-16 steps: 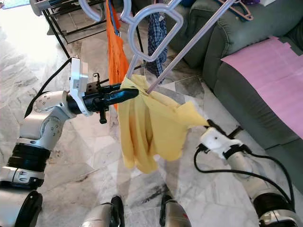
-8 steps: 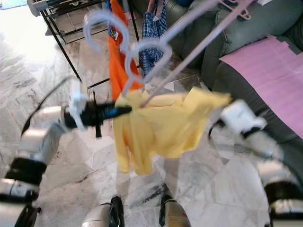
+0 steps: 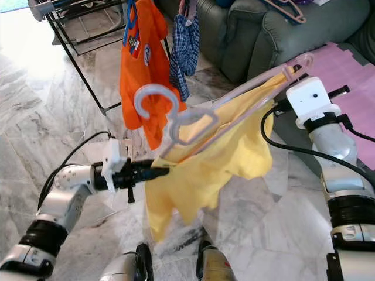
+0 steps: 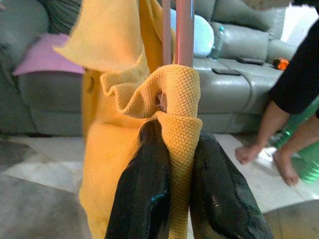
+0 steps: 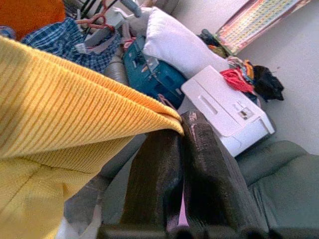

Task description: Hang hanger

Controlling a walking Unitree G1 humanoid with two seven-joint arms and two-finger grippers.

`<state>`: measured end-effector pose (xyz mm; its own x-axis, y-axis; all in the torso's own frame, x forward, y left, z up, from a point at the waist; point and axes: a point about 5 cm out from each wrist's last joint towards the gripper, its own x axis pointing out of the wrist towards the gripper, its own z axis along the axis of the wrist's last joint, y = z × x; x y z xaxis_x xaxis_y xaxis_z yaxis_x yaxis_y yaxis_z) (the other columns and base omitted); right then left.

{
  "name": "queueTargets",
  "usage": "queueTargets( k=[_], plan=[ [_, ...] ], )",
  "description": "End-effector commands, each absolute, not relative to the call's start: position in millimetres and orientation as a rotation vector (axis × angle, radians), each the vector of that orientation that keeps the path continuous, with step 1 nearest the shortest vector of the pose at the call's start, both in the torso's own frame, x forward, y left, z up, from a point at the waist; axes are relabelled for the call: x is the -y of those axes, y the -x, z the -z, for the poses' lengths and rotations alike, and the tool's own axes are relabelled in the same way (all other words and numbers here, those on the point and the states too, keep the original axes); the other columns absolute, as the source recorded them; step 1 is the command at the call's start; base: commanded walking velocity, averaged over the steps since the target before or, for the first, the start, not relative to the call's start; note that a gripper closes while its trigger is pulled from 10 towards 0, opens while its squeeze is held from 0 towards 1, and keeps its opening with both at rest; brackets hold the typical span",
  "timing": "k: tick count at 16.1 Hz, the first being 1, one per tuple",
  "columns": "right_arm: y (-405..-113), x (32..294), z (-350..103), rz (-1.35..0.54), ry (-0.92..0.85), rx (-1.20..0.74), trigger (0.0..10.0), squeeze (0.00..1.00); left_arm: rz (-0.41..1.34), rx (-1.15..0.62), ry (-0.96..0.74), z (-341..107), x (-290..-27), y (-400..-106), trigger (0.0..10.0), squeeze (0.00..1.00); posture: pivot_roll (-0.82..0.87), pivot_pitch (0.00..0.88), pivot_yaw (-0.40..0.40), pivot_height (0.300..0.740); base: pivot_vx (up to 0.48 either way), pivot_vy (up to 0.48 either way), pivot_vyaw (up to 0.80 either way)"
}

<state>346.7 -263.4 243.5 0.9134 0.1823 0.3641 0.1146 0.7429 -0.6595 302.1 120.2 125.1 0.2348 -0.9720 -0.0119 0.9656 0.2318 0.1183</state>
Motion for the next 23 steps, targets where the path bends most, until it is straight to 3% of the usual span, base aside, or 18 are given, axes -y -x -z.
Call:
queueTargets(
  k=[1,4,6,10,19,23],
  plan=[
    [-344,268,-258,-0.001,0.719,0.469,0.0,0.0,1.358,-0.019,-0.124,-105,-126,-293,10.0,0.0,-0.17,0.245,0.016,0.74,0.0,0.0,0.0],
    [-342,260,-255,-0.052,0.731,0.464,0.0,0.0,1.238,-0.066,-0.046,-88,-129,-298,10.0,0.0,-0.18,0.24,0.015,0.74,0.0,0.0,0.0],
    [-338,265,-253,-0.05,0.728,0.449,0.0,0.0,1.014,-0.037,0.078,-95,-140,-318,10.0,0.0,-0.18,0.234,0.016,0.74,0.0,0.0,0.0],
    [-335,266,-253,-0.053,0.731,0.445,0.0,0.0,0.92,-0.043,0.121,-91,-150,-323,10.0,0.0,-0.19,0.23,0.019,0.74,0.0,0.0,0.0],
    [-338,279,-256,0.013,0.693,0.411,0.0,0.0,1.274,-0.088,0.096,-88,-144,-291,10.0,0.0,-0.2,0.236,0.021,0.74,0.0,0.0,0.0],
    [-346,270,-267,-0.019,0.691,0.433,0.0,0.0,1.409,-0.199,0.044,-72,-140,-274,10.0,0.0,-0.2,0.237,0.018,0.74,0.0,0.0,0.0]
  ],
)
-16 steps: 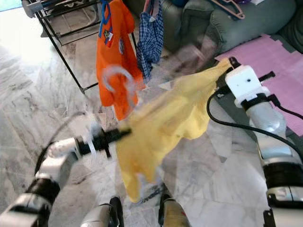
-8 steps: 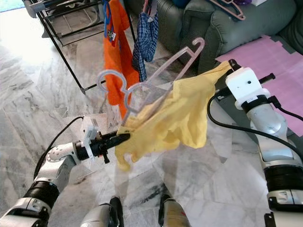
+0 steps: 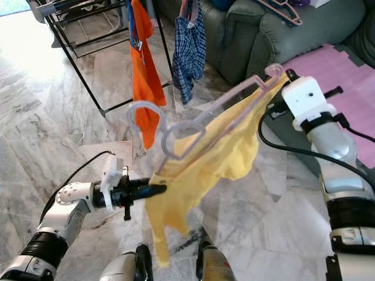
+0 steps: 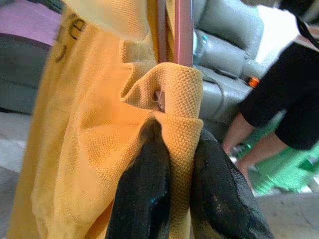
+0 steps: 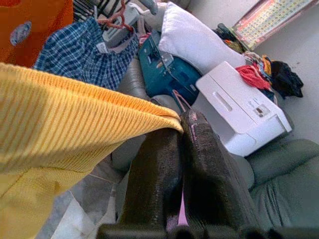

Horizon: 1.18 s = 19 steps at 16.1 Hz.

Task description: Hang hanger

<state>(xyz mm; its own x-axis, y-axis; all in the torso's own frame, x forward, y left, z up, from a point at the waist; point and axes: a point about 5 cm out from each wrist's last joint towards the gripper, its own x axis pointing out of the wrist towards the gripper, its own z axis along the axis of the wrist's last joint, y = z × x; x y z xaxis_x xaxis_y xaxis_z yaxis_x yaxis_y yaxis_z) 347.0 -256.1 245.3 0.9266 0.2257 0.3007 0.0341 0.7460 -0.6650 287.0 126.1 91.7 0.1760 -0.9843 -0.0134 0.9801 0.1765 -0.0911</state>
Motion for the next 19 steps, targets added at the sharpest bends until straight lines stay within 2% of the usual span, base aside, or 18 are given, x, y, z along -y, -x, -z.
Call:
queueTargets(
  k=[1,2,4,5,7,9,14,19],
  plan=[
    [-347,264,-269,-0.04,0.686,0.441,0.0,0.0,1.403,-0.214,0.042,-70,-140,-274,10.0,0.0,-0.2,0.239,0.017,0.74,0.0,0.0,0.0],
    [-349,249,-273,-0.097,0.689,0.458,0.0,0.0,1.364,-0.239,0.036,-65,-142,-277,10.0,0.0,-0.2,0.239,0.016,0.74,0.0,0.0,0.0],
    [-349,243,-272,-0.125,0.699,0.455,0.0,0.0,1.307,-0.231,0.015,-65,-144,-282,10.0,0.0,-0.2,0.24,0.017,0.74,0.0,0.0,0.0],
    [-348,240,-272,-0.144,0.695,0.453,0.0,0.0,1.222,-0.204,0.031,-68,-147,-290,10.0,0.0,-0.2,0.239,0.016,0.74,0.0,0.0,0.0],
    [-345,244,-268,-0.139,0.691,0.442,0.0,0.0,1.057,-0.162,0.103,-74,-155,-306,10.0,0.0,-0.2,0.239,0.017,0.74,0.0,0.0,0.0],
    [-342,247,-266,-0.127,0.675,0.431,0.0,0.0,0.987,-0.151,0.098,-73,-161,-309,10.0,0.0,-0.2,0.238,0.014,0.74,0.0,0.0,0.0],
    [-340,254,-267,-0.103,0.671,0.411,0.0,0.0,1.133,-0.204,0.031,-58,-162,-291,10.0,0.0,-0.21,0.236,0.014,0.74,0.0,0.0,0.0],
    [-352,260,-262,-0.066,0.587,0.344,0.0,0.0,1.215,-0.184,0.029,-62,-155,-289,10.0,0.0,-0.22,0.234,0.014,0.74,0.0,0.0,0.0]
  ],
)
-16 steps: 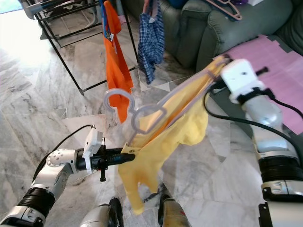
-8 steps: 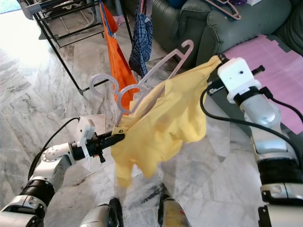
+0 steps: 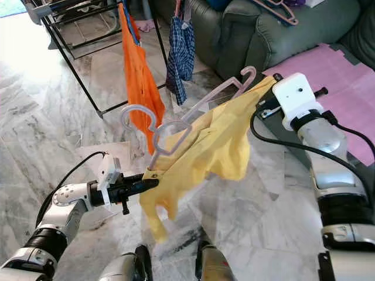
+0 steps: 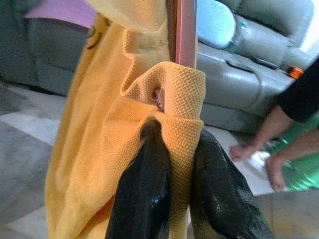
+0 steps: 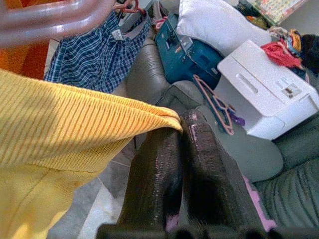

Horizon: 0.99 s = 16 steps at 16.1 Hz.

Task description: Hang hanger

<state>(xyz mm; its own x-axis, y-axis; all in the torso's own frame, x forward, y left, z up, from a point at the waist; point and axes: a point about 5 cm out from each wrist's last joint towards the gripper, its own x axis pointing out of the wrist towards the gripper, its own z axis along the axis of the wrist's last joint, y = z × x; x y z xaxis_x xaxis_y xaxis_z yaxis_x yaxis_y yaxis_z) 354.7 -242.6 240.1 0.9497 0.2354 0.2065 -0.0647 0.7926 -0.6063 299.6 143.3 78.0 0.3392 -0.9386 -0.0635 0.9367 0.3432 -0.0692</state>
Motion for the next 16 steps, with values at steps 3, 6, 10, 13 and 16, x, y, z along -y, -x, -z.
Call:
queueTargets(
  k=[3,6,10,13,16],
  plan=[
    [-361,244,-276,-0.084,0.569,0.388,0.0,0.0,1.326,-0.245,-0.042,-51,-151,-276,10.0,0.0,-0.22,0.232,0.012,0.74,0.0,0.0,0.0],
    [-364,217,-287,-0.163,0.569,0.44,0.0,0.0,1.355,-0.326,-0.079,-40,-153,-269,10.0,0.0,-0.22,0.229,0.013,0.74,0.0,0.0,0.0],
    [-359,176,-282,-0.338,0.655,0.451,0.0,0.0,1.346,-0.405,-0.15,-31,-157,-267,10.0,0.0,-0.22,0.226,0.011,0.74,0.0,0.0,0.0],
    [-350,161,-278,-0.44,0.712,0.448,0.0,0.0,1.299,-0.463,-0.188,-28,-162,-272,10.0,0.0,-0.23,0.226,0.014,0.74,0.0,0.0,0.0],
    [-341,166,-278,-0.481,0.789,0.442,0.0,0.0,1.186,-0.5,-0.25,-27,-170,-281,10.0,0.0,-0.23,0.228,0.019,0.74,0.0,0.0,0.0]
  ],
)
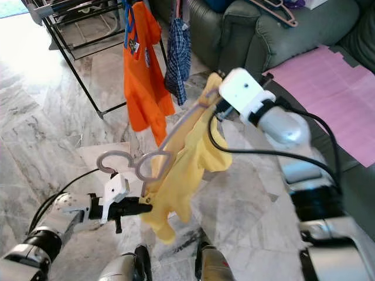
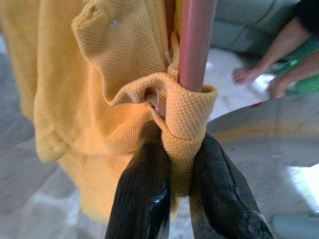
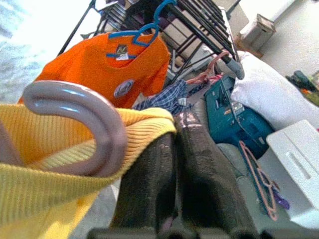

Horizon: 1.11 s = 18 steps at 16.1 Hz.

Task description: Hang hanger

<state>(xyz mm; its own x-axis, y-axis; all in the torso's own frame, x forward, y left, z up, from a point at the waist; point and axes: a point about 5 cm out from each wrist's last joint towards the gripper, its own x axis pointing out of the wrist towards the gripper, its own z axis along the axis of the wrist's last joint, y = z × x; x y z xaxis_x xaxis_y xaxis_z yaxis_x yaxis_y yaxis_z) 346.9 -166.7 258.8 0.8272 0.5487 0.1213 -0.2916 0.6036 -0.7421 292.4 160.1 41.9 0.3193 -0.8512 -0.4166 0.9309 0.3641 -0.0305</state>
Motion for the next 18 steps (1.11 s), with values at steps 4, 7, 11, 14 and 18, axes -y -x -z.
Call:
queueTargets(
  k=[4,7,11,14,18],
  plan=[
    [-332,194,-276,-0.418,0.823,0.408,0.0,0.0,0.857,-0.427,-0.218,-42,-186,-307,10.0,0.0,-0.23,0.227,0.018,0.74,0.0,0.0,0.0],
    [-325,216,-270,-0.29,0.874,0.411,0.0,0.0,0.782,-0.456,-0.355,-45,-202,-312,10.0,0.0,-0.23,0.23,0.022,0.74,0.0,0.0,0.0],
    [-320,216,-266,-0.252,0.865,0.428,0.0,0.0,0.784,-0.46,-0.533,-51,-209,-316,10.0,0.0,-0.23,0.238,0.042,0.74,0.0,0.0,0.0],
    [-317,211,-260,-0.271,0.866,0.431,0.0,0.0,0.759,-0.46,-0.523,-53,-209,-320,10.0,0.0,-0.23,0.241,0.05,0.74,0.0,0.0,0.0],
    [-316,206,-277,-0.259,0.809,0.5,0.0,0.0,0.837,-0.538,-0.587,-44,-210,-312,10.0,0.0,-0.24,0.24,0.055,0.74,0.0,0.0,0.0]
  ],
)
